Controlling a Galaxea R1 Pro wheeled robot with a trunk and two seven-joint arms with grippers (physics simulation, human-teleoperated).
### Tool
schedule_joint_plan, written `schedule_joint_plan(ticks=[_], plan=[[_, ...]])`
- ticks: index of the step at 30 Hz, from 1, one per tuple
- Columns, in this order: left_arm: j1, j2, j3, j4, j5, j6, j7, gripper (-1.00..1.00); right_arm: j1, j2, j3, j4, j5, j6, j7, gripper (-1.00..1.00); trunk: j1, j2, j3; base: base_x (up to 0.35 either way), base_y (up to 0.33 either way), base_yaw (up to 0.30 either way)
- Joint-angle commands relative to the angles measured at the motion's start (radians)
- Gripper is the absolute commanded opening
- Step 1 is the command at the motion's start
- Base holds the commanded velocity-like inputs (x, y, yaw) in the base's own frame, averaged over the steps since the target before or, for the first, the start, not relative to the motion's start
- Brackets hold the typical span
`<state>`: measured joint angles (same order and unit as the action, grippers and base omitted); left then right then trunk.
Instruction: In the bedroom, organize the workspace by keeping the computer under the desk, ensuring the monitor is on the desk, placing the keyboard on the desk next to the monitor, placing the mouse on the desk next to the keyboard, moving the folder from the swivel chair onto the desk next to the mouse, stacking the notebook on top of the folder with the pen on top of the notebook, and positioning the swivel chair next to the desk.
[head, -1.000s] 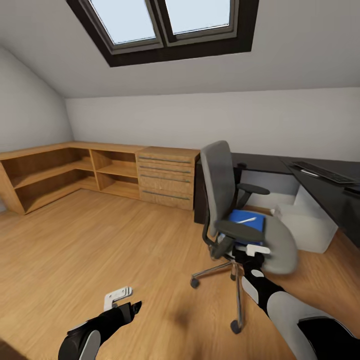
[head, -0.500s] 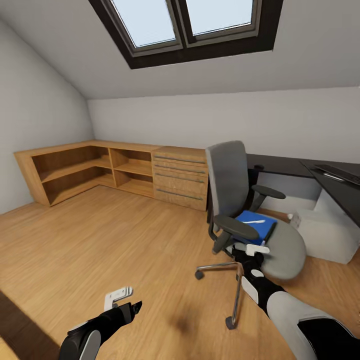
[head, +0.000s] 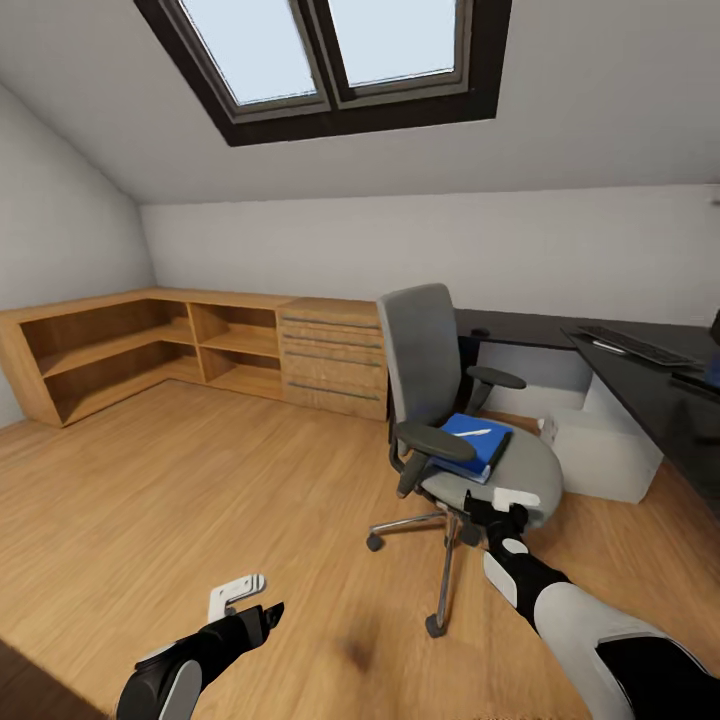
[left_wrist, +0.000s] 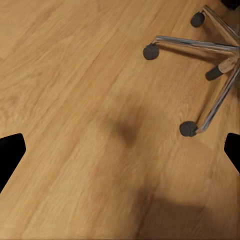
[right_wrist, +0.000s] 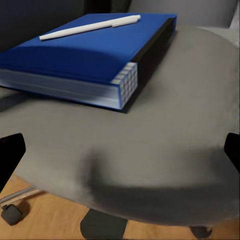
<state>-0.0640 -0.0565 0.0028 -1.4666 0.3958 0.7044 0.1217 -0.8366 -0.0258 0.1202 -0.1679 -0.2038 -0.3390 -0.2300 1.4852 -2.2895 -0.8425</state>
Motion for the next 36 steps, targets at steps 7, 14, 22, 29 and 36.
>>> schedule_joint_plan(ticks=[7,14,22,29,36], plan=[[0.0,0.0,0.001,0.001,0.012,0.003,0.009,1.0,-0.001,-0.003,0.003,0.001,-0.016,-0.003,-0.005,1.0,0.0,0.0,0.001,-0.001,0.0,-0.279],[0.0,0.0,0.002,0.015,0.011,0.001,0.009,1.0,-0.001,-0.006,-0.029,0.001,-0.034,-0.002,-0.006,1.0,0.0,0.0,0.001,0.0,0.0,-0.296],[0.0,0.001,0.002,0.017,0.011,0.001,0.009,1.0,-0.001,-0.006,-0.061,0.001,-0.069,-0.002,-0.006,1.0,0.0,0.0,0.001,0.0,0.0,-0.297],[0.0,0.001,0.002,0.017,0.012,0.001,0.009,1.0,-0.001,-0.002,-0.063,0.002,-0.082,-0.038,-0.005,1.0,0.0,0.0,0.0,0.0,0.0,-0.125],[0.0,0.001,0.002,0.017,0.012,0.001,0.009,1.0,0.0,0.0,-0.063,0.009,-0.083,-0.082,-0.005,1.0,0.0,0.0,0.0,0.0,0.0,-0.013]])
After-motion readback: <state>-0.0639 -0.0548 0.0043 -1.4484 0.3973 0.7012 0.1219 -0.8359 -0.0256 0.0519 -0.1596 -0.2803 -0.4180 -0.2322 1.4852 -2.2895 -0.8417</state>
